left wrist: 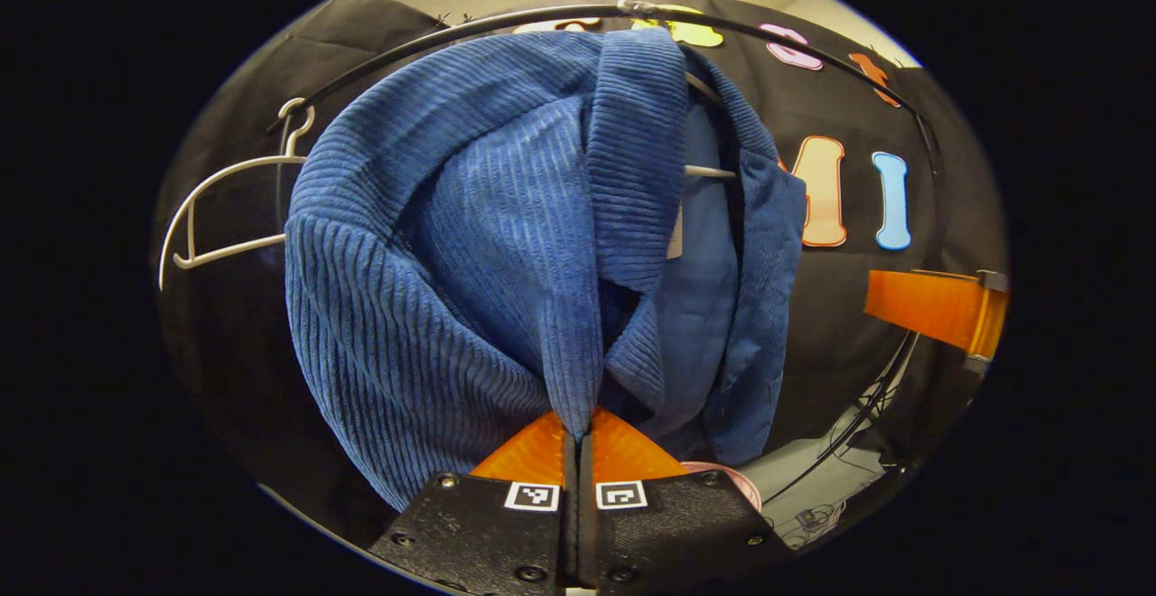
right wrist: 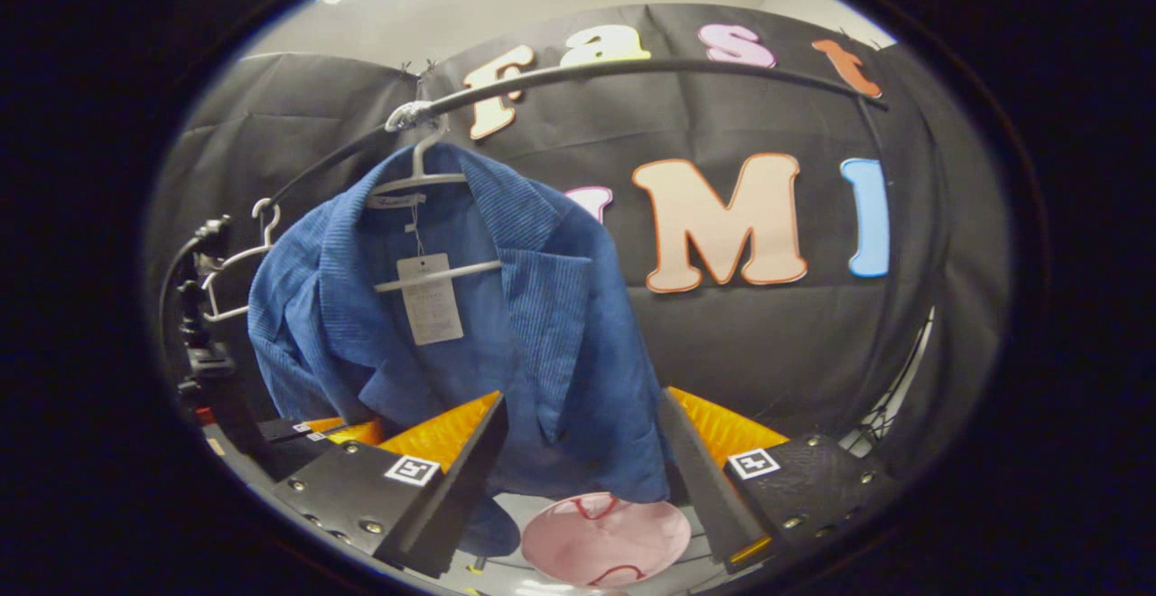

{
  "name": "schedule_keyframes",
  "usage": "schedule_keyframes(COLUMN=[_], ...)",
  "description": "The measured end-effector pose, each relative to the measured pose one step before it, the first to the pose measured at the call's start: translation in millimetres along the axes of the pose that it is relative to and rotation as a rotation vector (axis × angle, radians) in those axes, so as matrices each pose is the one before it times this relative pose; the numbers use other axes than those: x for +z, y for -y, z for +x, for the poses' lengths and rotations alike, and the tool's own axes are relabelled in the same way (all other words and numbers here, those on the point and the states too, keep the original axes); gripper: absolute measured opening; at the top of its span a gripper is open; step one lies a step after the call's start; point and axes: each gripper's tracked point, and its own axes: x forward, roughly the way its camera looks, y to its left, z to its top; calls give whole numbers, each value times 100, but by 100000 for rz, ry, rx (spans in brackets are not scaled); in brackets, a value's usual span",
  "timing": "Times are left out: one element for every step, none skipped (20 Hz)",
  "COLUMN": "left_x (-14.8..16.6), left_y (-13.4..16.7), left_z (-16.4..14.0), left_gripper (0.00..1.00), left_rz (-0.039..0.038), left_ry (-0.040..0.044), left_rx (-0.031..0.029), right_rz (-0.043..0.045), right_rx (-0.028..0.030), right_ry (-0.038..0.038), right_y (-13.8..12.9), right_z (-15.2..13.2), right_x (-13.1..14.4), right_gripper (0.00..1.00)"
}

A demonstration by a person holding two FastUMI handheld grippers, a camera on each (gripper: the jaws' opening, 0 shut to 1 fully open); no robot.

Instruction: Grasp the clothes on the hanger with both hands and then place them into the laundry hamper below.

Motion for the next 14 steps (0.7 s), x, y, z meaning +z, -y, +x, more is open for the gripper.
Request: schedule_keyframes(left_x=[174,65,196,57,5,40,205,302,451,58,196,180,158,119], left_y=[-493,-359,-73,-17,-158,58,24,92,39,-129,-109,-316,-263,-236], left_z=[-483,-449,-413,-515,-639,-449,-528,-557,-378,-414,-217,-210,-175,-165], left_gripper=[1,0,1,0,1,0,0,0,0,0,0,0,0,0], left_rz=[527,-296,-371,-329,179,57,179,-819,-1480,-1302,-576,-243,-267,-153], left_ry=[480,-88,469,671,472,1128,869,1754,1734,111,86,-15,49,-218], left_rx=[617,-202,-773,-636,-278,-998,-1165,-1853,-1697,-850,-225,257,486,402], right_rz=[574,30,-242,-377,-425,-385,-561,-979,-1179,-721,-697,-529,-288,10], right_rx=[778,255,528,470,1191,884,1091,780,212,635,-130,-1016,-1297,-1333], right_ry=[-488,-968,-602,-294,-493,-287,-68,-594,-339,97,1017,1353,1322,783], right_y=[-235,-101,-134,-255,-409,-507,-432,-445,-147,-327,-111,241,317,523], right_z=[988,867,792,779,682,608,702,689,678,648,951,762,807,919], right_x=[31,-249,-37,-90,-170,-193,-166,-230,-194,-48,280,467,442,257], right_gripper=[100,100,96,100,100,100,96,100,100,100,96,96,96,100])
